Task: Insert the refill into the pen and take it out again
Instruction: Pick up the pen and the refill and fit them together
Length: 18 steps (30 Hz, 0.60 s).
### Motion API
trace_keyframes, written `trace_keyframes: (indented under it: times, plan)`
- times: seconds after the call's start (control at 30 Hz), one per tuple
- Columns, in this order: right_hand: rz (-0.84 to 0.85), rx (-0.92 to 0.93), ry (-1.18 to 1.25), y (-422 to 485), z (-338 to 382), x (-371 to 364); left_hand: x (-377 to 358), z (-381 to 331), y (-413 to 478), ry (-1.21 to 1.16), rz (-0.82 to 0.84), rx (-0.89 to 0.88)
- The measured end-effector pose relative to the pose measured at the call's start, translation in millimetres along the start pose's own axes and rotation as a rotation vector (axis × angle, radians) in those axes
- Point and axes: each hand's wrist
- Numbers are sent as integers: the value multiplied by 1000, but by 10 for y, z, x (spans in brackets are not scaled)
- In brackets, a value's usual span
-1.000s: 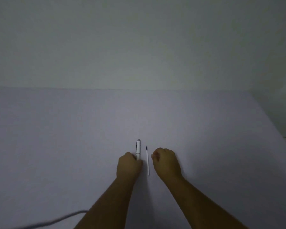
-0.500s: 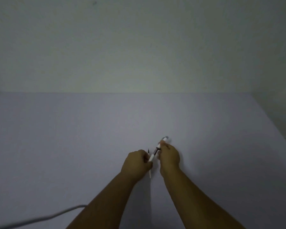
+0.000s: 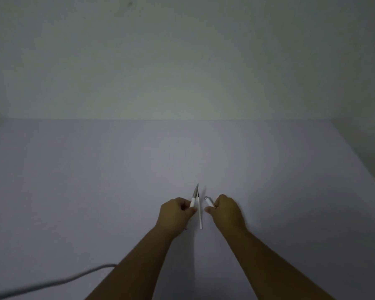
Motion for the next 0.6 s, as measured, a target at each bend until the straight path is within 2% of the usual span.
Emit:
trace_keyframes:
  times: [0.07,0.13,0.2,0.27,0.4,0.6]
  plan:
    - [-51,8,54,-17,22,63,1,15,-8,10,-20,-3]
    - [-58,0,230,-53,104,147,-1,7,-17,70,-51,-42]
    - [64,-5,471,-113,232,209,-11,-43,-45,152,-75,-115]
    - [153,11,581,-166,335,230,-35,-98,-74,179,-74,-174]
    - [165,4,820,-168,406,281,-24,-188,-117,180,-40,-189]
    - [353,85,998,-191,302,401,100,-209,-147,26,114,-158]
Point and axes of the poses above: each hand's wrist, its own y-axis towards the middle knuckle, its own x-axis out of the back of the hand, z = x × y, and after that the axes turned 1 degree about z, right-handed
